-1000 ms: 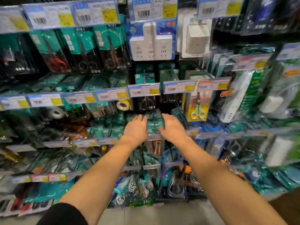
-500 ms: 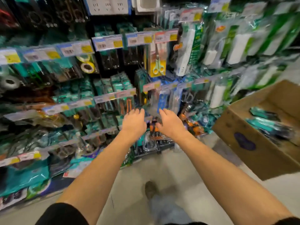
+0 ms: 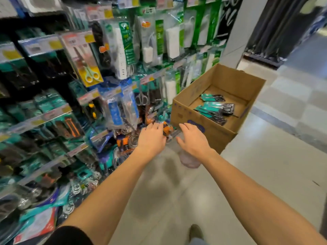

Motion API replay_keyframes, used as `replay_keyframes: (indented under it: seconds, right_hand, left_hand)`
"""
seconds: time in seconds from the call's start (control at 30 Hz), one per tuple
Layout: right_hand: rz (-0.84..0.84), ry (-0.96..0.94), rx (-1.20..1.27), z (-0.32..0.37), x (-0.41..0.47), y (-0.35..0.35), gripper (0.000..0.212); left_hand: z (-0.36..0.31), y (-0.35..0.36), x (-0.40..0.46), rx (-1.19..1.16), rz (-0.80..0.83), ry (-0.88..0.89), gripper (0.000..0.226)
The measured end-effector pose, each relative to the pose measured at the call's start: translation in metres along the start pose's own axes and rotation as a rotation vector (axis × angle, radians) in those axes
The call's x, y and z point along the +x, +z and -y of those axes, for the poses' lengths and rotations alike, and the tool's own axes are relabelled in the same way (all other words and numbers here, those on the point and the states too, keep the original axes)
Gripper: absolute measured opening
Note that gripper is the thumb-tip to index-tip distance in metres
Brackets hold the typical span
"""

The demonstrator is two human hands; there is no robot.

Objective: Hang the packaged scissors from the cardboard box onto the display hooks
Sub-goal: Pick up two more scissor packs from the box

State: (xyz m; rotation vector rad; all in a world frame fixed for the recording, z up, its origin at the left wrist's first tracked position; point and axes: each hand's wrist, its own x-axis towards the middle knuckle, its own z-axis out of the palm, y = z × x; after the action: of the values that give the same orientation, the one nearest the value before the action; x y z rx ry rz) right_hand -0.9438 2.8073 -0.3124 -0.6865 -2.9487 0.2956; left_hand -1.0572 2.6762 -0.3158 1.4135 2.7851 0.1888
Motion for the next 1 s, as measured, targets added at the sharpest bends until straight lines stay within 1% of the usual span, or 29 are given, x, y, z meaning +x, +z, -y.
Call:
replay_keyframes:
  seconds: [0.07,0.17,0.3,0.4,0.5,0.6,0.73,0.9,1.0]
  right_hand:
    - [-0.054,0.026,-0.001,-0.034,-0.007,-0.011,0.054]
    - [-0.085,0.070,-0.007,-0.088,-0.012,-0.022,0.056]
    - [-0.084,0.163,0.006,-0.164,-0.014,-0.040,0.058]
    - [-0.087,0.184,0.035,-0.219,-0.013,-0.046,0.057]
    - [-0.050,0.179,0.034,-0.264,-0.006,-0.051,0.056]
    - [-0.030,0.145,0.028,-0.293,0.007,-0.056,0.055]
    - [-0.027,0.106,0.021,-0.320,0.028,-0.056,0.054]
    - [-0.010,0.075,0.031,-0.351,0.068,-0.050,0.055]
    - [-0.008,0.036,0.015,-0.373,0.099,-0.043,0.053]
  left_hand:
    - [-0.034,0.002,0.020,0.010,-0.007,0.053,0.055]
    - [-0.087,0.006,0.049,0.010,0.010,0.102,0.057]
    - [-0.157,0.012,0.087,0.007,0.013,0.122,0.052]
    - [-0.203,0.019,0.117,0.019,0.000,0.134,0.054]
    - [-0.235,0.019,0.144,0.024,-0.015,0.114,0.058]
    - [-0.255,0.019,0.167,0.065,0.008,0.077,0.061]
    - [-0.270,0.028,0.194,0.082,0.032,0.040,0.060]
    - [-0.277,0.050,0.230,0.080,0.073,0.003,0.053]
    - [-0.275,0.067,0.264,0.074,0.125,-0.043,0.052]
